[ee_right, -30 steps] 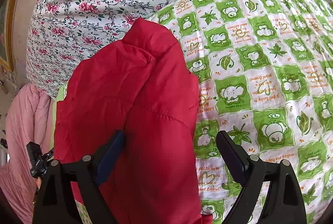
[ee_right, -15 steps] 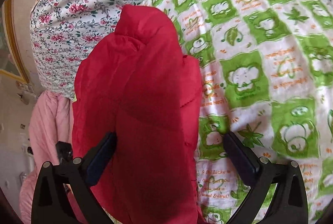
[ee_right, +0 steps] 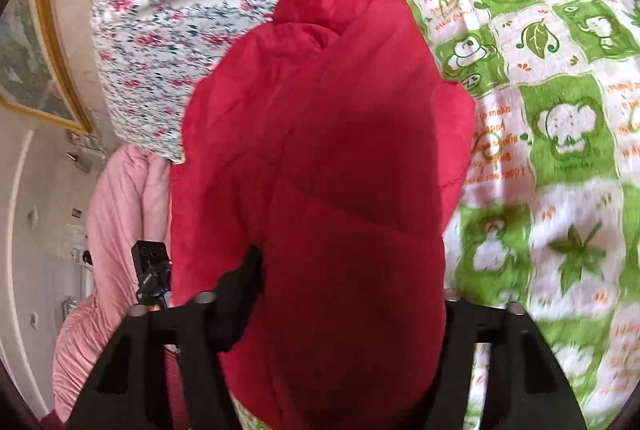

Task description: Fold large clothes

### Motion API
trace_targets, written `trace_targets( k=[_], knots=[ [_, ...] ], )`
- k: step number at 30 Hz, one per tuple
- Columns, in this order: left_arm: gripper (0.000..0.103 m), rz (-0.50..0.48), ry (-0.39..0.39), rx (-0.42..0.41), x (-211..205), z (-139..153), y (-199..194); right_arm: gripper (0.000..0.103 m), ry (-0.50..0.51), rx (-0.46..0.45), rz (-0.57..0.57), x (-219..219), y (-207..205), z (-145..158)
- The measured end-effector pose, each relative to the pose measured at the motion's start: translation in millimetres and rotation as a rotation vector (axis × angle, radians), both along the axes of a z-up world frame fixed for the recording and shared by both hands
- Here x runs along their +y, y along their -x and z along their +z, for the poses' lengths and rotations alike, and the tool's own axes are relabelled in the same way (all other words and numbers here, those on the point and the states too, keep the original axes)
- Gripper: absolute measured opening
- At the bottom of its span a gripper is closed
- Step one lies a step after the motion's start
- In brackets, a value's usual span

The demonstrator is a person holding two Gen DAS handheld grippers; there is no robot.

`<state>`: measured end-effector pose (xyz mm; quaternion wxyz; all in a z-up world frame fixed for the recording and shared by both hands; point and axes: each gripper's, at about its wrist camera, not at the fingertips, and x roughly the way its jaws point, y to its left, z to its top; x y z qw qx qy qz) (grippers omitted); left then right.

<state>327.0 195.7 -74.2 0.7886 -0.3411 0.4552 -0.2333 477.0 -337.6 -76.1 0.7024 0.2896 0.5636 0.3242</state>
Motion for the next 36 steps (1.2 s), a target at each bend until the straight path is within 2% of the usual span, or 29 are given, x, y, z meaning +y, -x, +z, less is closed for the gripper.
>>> trace_targets(
  k=[6, 11, 15, 21, 24, 26, 32, 36],
  knots=[
    [0.042, -0.001, -0.017, -0.075, 0, 37, 24, 0.044, -0.002, -0.054, -0.01, 7, 24, 32],
    [0.042, -0.028, -0.035, -0.134, 2, 66, 65, 0.042, -0.031, -0.107, -0.01, 12, 62, 63],
    [0.042, -0.035, -0.031, -0.146, 12, 71, 103, 0.042, -0.056, -0.118, -0.011, 8, 104, 72],
    [0.042, -0.033, -0.024, -0.121, 11, 58, 139, 0.042, -0.088, -0.083, -0.033, 7, 156, 60],
    [0.042, -0.016, -0.02, -0.086, 14, 45, 146, 0.042, -0.105, -0.049, -0.061, 1, 166, 46],
    [0.042, 0.005, -0.02, -0.07, 16, 35, 149, 0.042, -0.08, -0.037, -0.081, 1, 167, 38],
    [0.053, 0.075, -0.119, -0.036, 14, 11, 146, 0.051, 0.009, -0.07, -0.099, 3, 164, 32],
    [0.062, 0.088, -0.108, -0.005, 18, -2, 145, 0.059, 0.027, -0.074, -0.115, 3, 163, 24]
  ],
)
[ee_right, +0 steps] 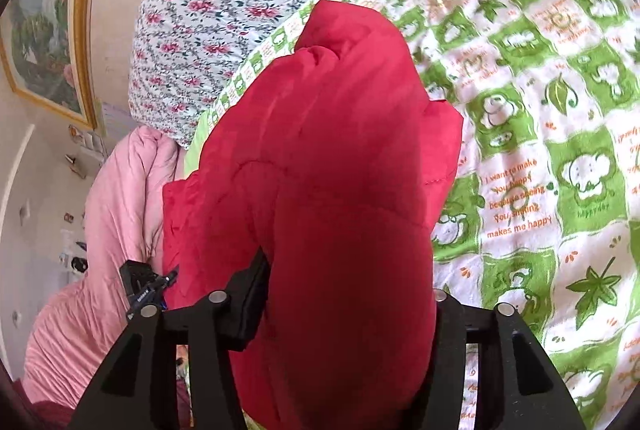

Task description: Fold large clothes

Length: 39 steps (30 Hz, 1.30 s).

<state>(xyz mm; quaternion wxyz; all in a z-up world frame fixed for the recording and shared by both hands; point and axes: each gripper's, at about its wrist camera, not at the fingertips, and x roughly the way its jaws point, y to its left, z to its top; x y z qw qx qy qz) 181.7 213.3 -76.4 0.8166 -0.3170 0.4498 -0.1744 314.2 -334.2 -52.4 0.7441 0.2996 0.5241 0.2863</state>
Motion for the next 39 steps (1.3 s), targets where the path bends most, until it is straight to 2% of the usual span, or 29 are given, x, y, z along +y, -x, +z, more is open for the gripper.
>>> trace_targets(
  k=[6, 10, 12, 16, 19, 23, 28, 31, 34, 37, 39],
  knots=[
    [0.075, 0.007, -0.065, 0.02, -2, 8, 2, 0.068, 0.003, 0.017, -0.017, -9, 4, -9],
    [0.079, 0.029, -0.119, 0.022, 2, 19, 11, 0.076, 0.026, 0.027, -0.023, -10, 5, -6],
    [0.08, 0.049, -0.176, 0.013, 4, 28, 17, 0.08, 0.039, 0.027, -0.028, -10, 6, -5],
    [0.08, 0.089, -0.375, -0.037, 4, 59, 35, 0.082, 0.093, 0.007, -0.044, -5, 7, 2],
    [0.08, 0.108, -0.448, -0.063, 5, 72, 46, 0.082, 0.145, -0.007, -0.065, -1, 10, 11],
    [0.08, 0.092, -0.429, -0.093, 4, 80, 57, 0.082, 0.209, -0.062, -0.101, 0, 17, 29],
    [0.08, 0.055, -0.408, -0.136, -27, 90, 63, 0.082, 0.268, -0.135, -0.134, -3, 28, 53],
    [0.08, 0.024, -0.421, -0.167, -49, 96, 62, 0.082, 0.303, -0.182, -0.159, -8, 36, 67],
    [0.08, -0.002, -0.427, -0.2, -66, 101, 64, 0.082, 0.346, -0.264, -0.187, -4, 47, 87],
    [0.08, -0.03, -0.44, -0.218, -82, 101, 62, 0.082, 0.379, -0.348, -0.145, 15, 54, 105],
    [0.08, -0.041, -0.442, -0.213, -89, 97, 61, 0.082, 0.395, -0.369, -0.083, 34, 54, 109]
  ],
)
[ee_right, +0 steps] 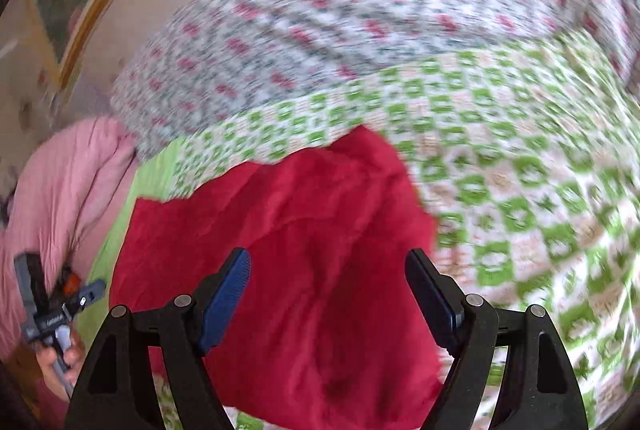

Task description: Fold large clothes

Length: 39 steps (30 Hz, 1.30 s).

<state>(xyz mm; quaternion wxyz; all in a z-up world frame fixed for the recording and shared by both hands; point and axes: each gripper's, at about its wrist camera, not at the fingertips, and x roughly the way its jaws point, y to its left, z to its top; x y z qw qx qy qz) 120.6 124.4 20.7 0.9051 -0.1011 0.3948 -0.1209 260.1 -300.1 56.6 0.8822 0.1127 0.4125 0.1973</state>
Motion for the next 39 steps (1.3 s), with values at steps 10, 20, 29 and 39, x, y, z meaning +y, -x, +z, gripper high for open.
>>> trace_targets(
  k=[10, 20, 29, 39],
  knots=[
    [0.08, -0.024, 0.01, 0.038, -17, -17, -14, 0.081, 0.201, 0.055, 0.235, 111, -17, -29],
    [0.08, -0.017, -0.013, 0.051, -18, -17, -33, 0.08, 0.377, 0.113, 0.144, 104, -58, -76],
    [0.08, 0.048, -0.09, 0.158, -11, -52, -96, 0.08, 0.322, 0.168, 0.122, 95, -88, -85],
    [0.081, 0.07, -0.139, 0.204, -11, -72, -115, 0.078, 0.314, 0.135, 0.105, 102, -87, -54]
  ],
)
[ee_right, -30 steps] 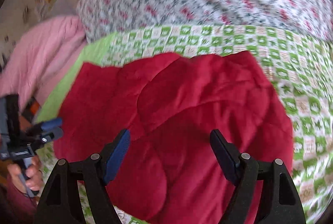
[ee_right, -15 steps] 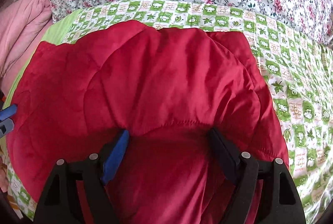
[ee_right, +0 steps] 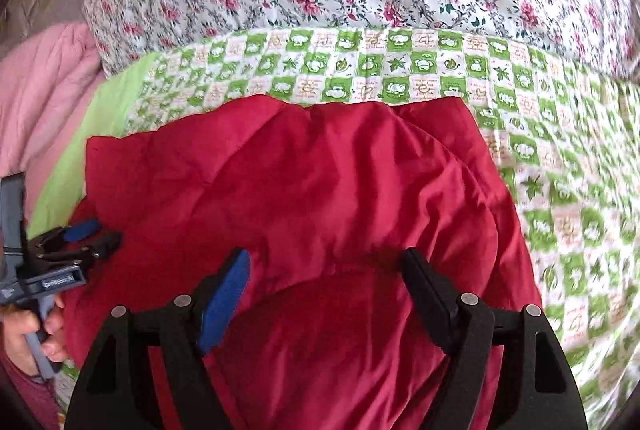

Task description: Fold large clothes

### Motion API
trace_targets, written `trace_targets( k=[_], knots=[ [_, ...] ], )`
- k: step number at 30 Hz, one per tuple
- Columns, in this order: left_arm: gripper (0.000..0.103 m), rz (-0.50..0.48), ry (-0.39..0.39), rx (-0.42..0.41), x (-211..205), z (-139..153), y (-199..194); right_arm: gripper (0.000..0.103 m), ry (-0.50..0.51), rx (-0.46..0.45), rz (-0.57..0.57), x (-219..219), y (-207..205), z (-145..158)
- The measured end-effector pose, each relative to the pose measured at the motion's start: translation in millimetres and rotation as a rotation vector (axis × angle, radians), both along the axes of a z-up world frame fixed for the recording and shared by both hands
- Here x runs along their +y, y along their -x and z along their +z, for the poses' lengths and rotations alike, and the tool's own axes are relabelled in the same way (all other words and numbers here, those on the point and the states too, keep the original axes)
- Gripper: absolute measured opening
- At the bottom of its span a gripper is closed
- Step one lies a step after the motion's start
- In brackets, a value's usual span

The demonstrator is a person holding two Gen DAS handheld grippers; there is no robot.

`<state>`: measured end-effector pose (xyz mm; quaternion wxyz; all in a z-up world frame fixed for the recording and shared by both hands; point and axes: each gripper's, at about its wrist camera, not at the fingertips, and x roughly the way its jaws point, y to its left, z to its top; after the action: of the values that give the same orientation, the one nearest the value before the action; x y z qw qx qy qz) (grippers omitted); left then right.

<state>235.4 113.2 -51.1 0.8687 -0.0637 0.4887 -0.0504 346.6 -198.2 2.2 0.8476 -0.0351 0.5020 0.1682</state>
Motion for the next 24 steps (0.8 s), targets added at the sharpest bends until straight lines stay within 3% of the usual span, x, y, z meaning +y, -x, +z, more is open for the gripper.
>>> trace_targets(
  k=[2, 4, 10, 18, 24],
  knots=[
    [0.081, 0.006, 0.0, 0.003, 1, -2, -2, 0.08, 0.064, 0.032, 0.002, -1, -15, -20],
    [0.081, 0.011, -0.019, 0.008, -1, -4, -7, 0.081, 0.056, 0.06, -0.014, -8, -26, -36],
    [0.081, 0.023, -0.033, 0.008, -3, -8, -17, 0.081, 0.064, 0.062, -0.043, -12, -36, -46],
    [0.08, 0.001, 0.093, -0.093, 8, 39, 57, 0.081, 0.043, 0.057, -0.069, -22, -39, -52],
    [0.08, -0.047, 0.124, -0.089, -1, 42, 102, 0.081, 0.026, 0.049, -0.098, -27, -37, -47]
  ],
)
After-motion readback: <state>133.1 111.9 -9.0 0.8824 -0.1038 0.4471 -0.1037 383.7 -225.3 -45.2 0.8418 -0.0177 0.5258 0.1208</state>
